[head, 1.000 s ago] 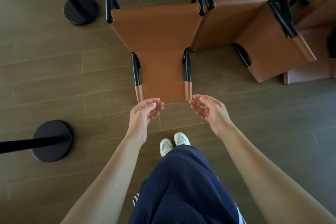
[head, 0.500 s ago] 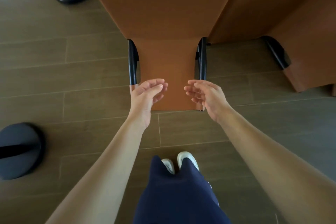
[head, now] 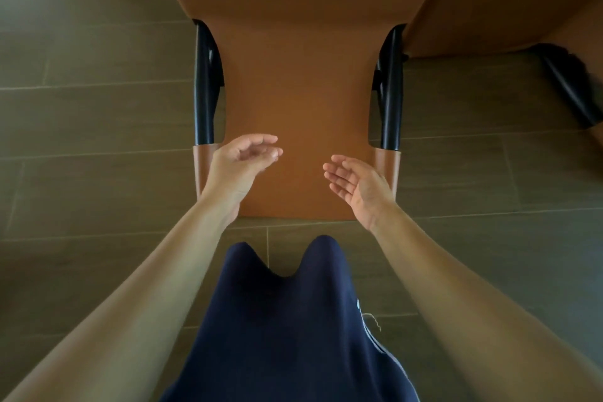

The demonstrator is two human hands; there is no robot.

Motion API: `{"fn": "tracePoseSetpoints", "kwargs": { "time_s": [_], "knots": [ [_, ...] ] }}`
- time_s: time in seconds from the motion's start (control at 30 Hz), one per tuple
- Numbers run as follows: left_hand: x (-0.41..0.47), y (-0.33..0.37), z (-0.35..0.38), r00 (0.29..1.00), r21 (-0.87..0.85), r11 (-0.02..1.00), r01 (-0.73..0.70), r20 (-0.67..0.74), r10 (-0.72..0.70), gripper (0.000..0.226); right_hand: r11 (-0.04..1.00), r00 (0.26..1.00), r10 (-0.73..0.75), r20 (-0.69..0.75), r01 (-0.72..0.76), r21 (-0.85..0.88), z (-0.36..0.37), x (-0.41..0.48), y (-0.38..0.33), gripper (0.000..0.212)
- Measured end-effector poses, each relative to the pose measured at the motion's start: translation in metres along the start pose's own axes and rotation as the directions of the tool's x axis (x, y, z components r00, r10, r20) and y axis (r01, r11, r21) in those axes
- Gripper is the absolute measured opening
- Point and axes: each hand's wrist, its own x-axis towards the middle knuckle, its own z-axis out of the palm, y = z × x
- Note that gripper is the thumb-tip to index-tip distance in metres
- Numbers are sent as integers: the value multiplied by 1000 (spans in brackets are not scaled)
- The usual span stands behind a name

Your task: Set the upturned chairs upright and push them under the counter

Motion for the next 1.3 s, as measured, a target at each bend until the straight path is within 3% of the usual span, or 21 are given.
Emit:
{"fn": "tracePoseSetpoints", "kwargs": {
  "time_s": [0.27,0.4,0.63,0.93,1.13,1.3],
  "knots": [
    [54,-63,8,997,128,992,-6,83,-4,17,992,999,37,23,-39,120,-13,70,43,20],
    [64,-90,10,990,291,955,-58,143,16,16,979,995,96,-5,-94,182,-21,79,66,20],
    [59,-158,18,952,653,735,-184,305,-33,43,891,967,245,-63,-199,407,-42,79,110,21],
    [49,-177,14,936,683,691,-235,350,-28,51,800,927,329,-178,-174,574,-56,56,141,17],
    [41,-178,17,917,696,671,-257,395,-59,55,739,912,367,-184,-166,653,-44,53,132,31],
    [36,-177,18,917,699,664,-266,396,-50,55,746,907,392,-155,-215,630,-39,54,127,10]
  ]
}}
